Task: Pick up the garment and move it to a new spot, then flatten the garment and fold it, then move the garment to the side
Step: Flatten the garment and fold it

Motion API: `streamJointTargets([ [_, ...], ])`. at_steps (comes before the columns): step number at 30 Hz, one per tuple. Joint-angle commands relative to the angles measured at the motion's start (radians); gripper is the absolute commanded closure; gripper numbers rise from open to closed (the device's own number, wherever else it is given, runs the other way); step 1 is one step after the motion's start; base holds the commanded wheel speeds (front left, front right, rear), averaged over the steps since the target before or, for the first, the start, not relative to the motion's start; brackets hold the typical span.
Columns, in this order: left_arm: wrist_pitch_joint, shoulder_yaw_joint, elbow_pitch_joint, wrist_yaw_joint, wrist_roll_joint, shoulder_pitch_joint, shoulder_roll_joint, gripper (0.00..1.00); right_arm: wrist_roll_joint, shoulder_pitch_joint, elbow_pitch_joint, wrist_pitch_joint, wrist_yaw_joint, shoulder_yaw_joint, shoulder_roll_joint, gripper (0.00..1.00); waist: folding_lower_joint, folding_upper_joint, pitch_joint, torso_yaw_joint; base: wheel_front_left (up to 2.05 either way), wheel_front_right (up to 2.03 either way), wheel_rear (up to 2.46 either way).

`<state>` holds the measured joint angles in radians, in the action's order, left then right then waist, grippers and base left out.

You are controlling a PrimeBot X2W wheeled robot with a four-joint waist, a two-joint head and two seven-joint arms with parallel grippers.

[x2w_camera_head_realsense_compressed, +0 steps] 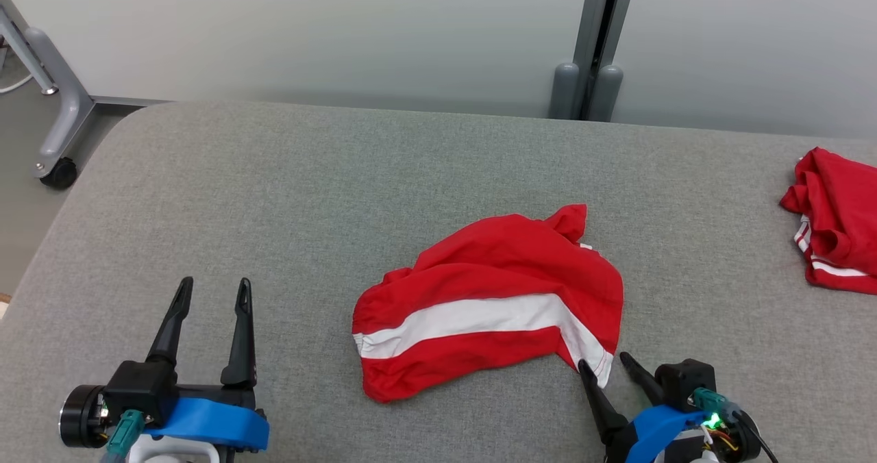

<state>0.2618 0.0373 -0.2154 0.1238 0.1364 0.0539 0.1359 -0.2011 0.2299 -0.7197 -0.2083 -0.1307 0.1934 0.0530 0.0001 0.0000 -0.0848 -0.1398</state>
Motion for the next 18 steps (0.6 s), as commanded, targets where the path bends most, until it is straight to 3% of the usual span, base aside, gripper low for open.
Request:
streamJointTargets([
  [1, 0.004, -0.003, -0.003, 0.004, -0.003, 0.019, -0.002, 0.00, -0.005, 0.024, -0.033, -0.012, 0.000, 0.007, -0.002, 0.00, -0.0001, 0.0000, -0.003, -0.004, 0.00, 0.00, 0.00],
  [3, 0.004, -0.002, -0.007, 0.006, -0.003, 0.021, -0.004, 0.00, -0.012, 0.039, -0.067, -0.022, 0.000, 0.011, -0.002, 0.04, -0.0001, 0.0000, -0.005, -0.005, 0.00, 0.00, 0.00],
  [4, 0.004, -0.002, -0.008, 0.006, -0.004, 0.022, -0.004, 0.00, -0.015, 0.045, -0.075, -0.030, 0.000, 0.012, -0.002, 0.53, -0.0001, 0.0000, -0.006, -0.005, 0.00, 0.00, 0.00],
  [5, 0.004, -0.003, -0.008, 0.006, -0.004, 0.023, -0.005, 0.00, -0.017, 0.051, -0.084, -0.034, 0.000, 0.015, -0.002, 0.91, -0.0001, 0.0000, -0.006, -0.003, 0.00, 0.00, 0.00],
  [6, 0.004, -0.004, -0.009, 0.007, -0.004, 0.023, -0.006, 0.00, -0.022, 0.054, -0.094, -0.040, 0.000, 0.019, -0.002, 1.00, -0.0001, 0.0000, -0.007, -0.001, 0.00, 0.00, 0.00],
  [11, 0.004, -0.010, -0.008, 0.008, -0.005, 0.021, -0.013, 0.00, -0.027, 0.075, -0.091, -0.054, 0.000, -0.009, 0.015, 1.00, -0.0001, 0.0000, -0.009, 0.017, 0.00, 0.00, 0.00],
  [18, 0.004, -0.013, -0.014, 0.009, -0.006, 0.012, -0.019, 0.00, -0.008, 0.009, 0.014, -0.057, 0.000, -0.094, 0.079, 1.00, -0.0001, 0.0000, -0.003, 0.039, 0.00, 0.00, 0.00],
])
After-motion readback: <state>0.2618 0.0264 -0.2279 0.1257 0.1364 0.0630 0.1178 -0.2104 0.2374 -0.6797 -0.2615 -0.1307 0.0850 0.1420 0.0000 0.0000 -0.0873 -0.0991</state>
